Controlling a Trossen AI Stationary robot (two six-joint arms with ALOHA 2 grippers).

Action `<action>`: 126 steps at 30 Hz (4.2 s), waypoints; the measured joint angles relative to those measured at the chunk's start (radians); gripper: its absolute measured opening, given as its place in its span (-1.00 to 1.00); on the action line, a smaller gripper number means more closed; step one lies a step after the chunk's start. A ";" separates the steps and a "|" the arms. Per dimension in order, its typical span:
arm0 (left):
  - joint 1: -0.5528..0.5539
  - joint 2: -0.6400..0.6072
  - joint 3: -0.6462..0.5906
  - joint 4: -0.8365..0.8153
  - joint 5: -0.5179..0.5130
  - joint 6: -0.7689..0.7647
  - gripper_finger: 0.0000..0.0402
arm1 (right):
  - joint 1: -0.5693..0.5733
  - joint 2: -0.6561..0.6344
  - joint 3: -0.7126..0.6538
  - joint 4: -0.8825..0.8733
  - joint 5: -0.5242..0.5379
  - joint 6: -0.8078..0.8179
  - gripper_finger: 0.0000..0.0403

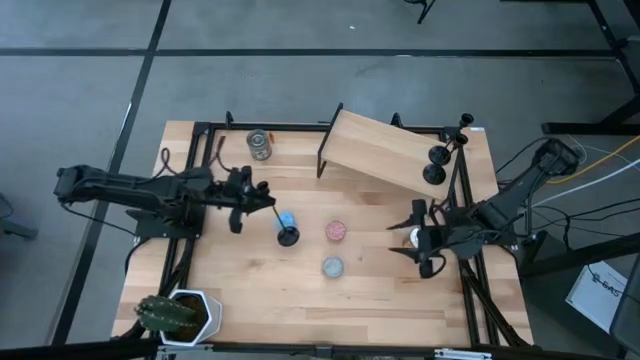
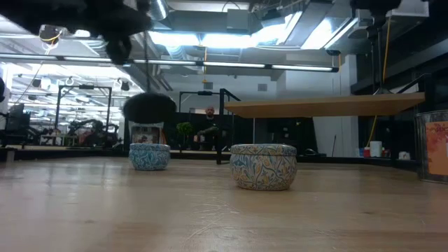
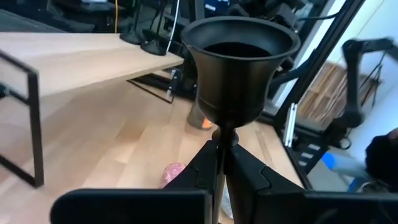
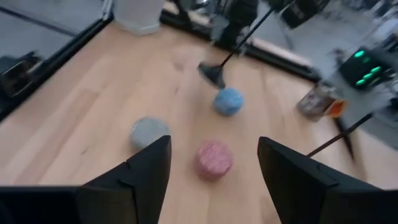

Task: Pick & Place candle stick holders
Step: Align the black candle holder with the other black candle holder on the shelf

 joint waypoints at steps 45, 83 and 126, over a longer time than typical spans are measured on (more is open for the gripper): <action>-0.192 0.945 0.765 0.186 -0.242 0.553 -0.93 | -0.347 0.241 0.000 0.395 -0.246 -0.032 -0.18; -0.175 0.980 0.763 0.235 -0.306 0.464 -0.91 | -0.364 0.243 0.002 0.256 -0.265 0.070 -0.89; -0.105 0.954 0.763 0.152 -0.197 0.438 -0.99 | -0.362 -0.565 -0.001 -0.446 -0.018 0.374 -0.91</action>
